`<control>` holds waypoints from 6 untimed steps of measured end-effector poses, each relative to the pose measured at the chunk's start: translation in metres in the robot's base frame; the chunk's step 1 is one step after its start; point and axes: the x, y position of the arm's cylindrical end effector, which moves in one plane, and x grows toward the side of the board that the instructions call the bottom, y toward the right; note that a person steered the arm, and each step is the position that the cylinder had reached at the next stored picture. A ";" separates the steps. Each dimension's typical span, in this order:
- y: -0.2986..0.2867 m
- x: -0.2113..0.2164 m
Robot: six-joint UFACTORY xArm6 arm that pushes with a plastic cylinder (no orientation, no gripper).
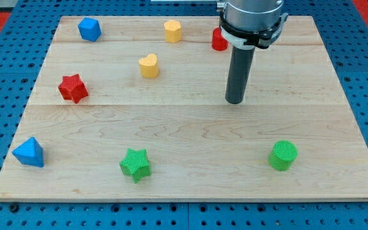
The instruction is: Move your hand diagonally towards the bottom left corner
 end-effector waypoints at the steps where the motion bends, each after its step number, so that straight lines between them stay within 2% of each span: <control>1: 0.001 0.000; 3: -0.006 0.011; 4: -0.052 0.014; 5: -0.101 0.051; 6: -0.153 0.070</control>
